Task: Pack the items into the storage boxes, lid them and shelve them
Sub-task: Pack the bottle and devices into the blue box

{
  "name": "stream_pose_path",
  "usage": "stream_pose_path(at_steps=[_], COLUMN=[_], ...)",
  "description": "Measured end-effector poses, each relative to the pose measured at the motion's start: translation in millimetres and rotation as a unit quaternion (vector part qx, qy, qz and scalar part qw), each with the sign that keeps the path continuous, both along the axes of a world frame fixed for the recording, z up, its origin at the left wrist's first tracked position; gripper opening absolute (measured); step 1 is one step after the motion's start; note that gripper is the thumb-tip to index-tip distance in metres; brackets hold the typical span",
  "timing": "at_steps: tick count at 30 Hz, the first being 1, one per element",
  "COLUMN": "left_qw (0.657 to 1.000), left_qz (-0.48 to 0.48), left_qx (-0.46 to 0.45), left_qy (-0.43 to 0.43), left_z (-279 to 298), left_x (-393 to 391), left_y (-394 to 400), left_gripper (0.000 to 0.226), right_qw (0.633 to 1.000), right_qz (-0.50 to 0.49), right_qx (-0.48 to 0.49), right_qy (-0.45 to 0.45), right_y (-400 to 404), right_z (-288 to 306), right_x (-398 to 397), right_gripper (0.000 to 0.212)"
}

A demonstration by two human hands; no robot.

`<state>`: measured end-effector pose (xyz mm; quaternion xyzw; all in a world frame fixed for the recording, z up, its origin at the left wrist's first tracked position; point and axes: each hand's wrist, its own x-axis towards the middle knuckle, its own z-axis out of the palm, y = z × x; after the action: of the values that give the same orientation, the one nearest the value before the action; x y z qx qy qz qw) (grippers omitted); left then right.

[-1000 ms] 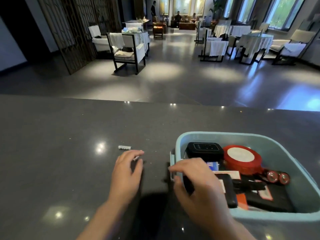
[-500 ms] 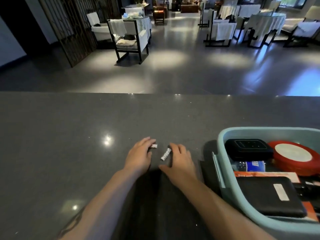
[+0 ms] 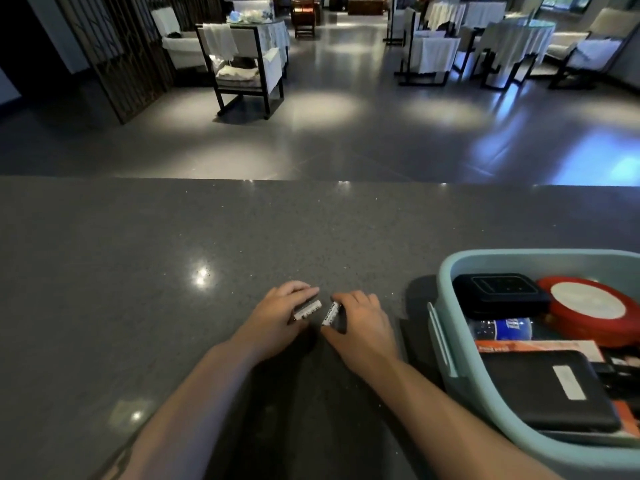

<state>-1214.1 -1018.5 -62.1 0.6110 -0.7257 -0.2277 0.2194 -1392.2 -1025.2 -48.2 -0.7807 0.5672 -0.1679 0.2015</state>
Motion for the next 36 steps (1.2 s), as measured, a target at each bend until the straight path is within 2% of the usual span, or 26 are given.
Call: stream_pose_path(at_steps=[3, 7, 12, 15, 17, 19, 21, 23, 26, 28, 30, 33, 36], left_qw=[0.995, 0.987, 0.994, 0.998, 0.996, 0.984, 0.958, 0.947, 0.959, 0.976, 0.991, 0.991, 0.989], left_qz=[-0.069, -0.118, -0.064, -0.002, 0.058, 0.109, 0.138, 0.139, 0.086, 0.032, -0.003, 0.022, 0.047], left_qx=[0.057, 0.107, 0.083, 0.066, 0.056, 0.036, -0.008, -0.064, -0.105, -0.093, -0.103, -0.124, -0.115], left_qy=[-0.034, -0.029, -0.026, 0.005, 0.043, 0.136, 0.251, 0.282, 0.249, 0.193, 0.082, -0.046, -0.079], left_z=[10.7, 26.5, 26.1, 24.0, 24.3, 36.0, 57.7, 86.7, 121.6, 130.0, 126.3, 110.7, 100.9], left_x=[-0.1, -8.4, -14.2, -15.2, -18.6, -32.7, -55.9, -84.0, -126.8, -157.6, -187.1, -214.2, -222.2], left_y=[-4.4, -3.2, 1.8, 10.7, 21.9, 34.2, 42.9, 49.1, 52.8, 50.4, 46.1, 39.0, 36.4], left_gripper=[0.055, 0.056, 0.050, 0.046, 0.050, 0.058, 0.057, 0.051, 0.043, 0.045, 0.051, 0.055, 0.058], right_qw=[1.000, 1.000, 1.000, 0.997, 0.991, 0.983, 0.978, 0.977, 0.978, 0.977, 0.977, 0.985, 0.986], right_qz=[0.000, 0.000, -0.003, -0.010, -0.014, -0.006, 0.007, 0.009, -0.062, -0.146, -0.190, -0.166, -0.125], right_qx=[0.000, 0.001, 0.027, 0.043, 0.057, 0.051, 0.016, -0.029, -0.123, -0.113, -0.084, -0.052, -0.062], right_qy=[0.002, 0.001, -0.013, -0.063, -0.121, -0.176, -0.206, -0.211, -0.158, -0.104, -0.043, 0.021, 0.092], right_y=[4.3, 9.2, 15.3, 30.2, 44.0, 58.9, 73.9, 85.4, 80.5, 64.5, 52.1, 45.7, 46.7], right_z=[-0.2, 0.6, 6.9, 20.7, 40.5, 67.1, 97.0, 123.5, 138.1, 131.1, 117.4, 100.0, 93.2], right_x=[-3.2, -6.0, -10.5, -14.7, -16.2, -22.5, -40.4, -72.2, -138.4, -179.9, -206.6, -215.1, -210.8], right_gripper=[0.047, 0.043, 0.045, 0.046, 0.044, 0.047, 0.051, 0.052, 0.051, 0.049, 0.047, 0.043, 0.036])
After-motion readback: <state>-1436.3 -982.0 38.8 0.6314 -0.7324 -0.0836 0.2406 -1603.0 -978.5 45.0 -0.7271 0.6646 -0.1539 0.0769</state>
